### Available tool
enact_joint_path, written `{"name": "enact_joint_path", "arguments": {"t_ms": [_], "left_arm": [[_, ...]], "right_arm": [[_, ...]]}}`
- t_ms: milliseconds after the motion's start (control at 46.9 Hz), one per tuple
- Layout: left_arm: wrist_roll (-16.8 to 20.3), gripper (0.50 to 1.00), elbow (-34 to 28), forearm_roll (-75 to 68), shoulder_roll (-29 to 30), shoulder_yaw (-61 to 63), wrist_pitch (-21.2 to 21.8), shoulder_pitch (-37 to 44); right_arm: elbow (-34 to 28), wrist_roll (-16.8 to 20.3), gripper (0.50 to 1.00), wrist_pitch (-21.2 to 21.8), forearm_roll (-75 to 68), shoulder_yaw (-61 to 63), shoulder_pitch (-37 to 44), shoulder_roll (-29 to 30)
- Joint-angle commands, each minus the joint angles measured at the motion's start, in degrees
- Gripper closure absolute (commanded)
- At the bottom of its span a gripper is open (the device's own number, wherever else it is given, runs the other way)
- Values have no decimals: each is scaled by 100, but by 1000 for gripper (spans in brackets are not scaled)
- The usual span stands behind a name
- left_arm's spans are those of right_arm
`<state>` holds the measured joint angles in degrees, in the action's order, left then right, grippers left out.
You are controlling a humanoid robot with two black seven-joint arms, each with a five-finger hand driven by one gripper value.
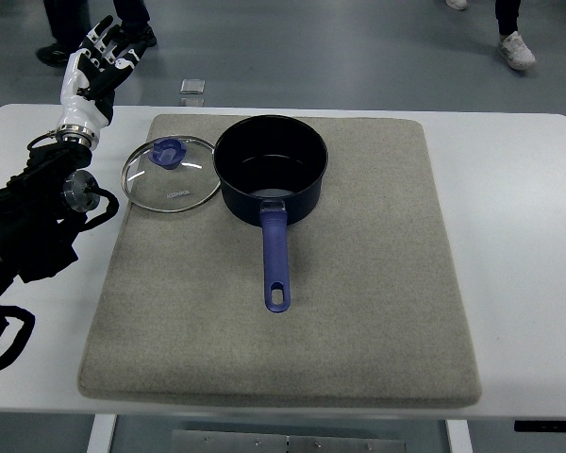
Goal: Open pot lid and place left with left hand
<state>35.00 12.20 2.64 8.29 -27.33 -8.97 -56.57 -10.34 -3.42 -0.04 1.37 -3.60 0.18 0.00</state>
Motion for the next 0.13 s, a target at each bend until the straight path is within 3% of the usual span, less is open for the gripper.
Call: {"name": "enact_joint_path", "arguments": {"t_ms": [0,107], "left_arm": [[0,615,2,-1,-20,0,1,6],[0,615,2,8,-90,-9,10,32]], "right_arm": [[15,-1,583,-22,30,-44,0,0],[15,-18,583,-40,4,-18,0,0]]}}
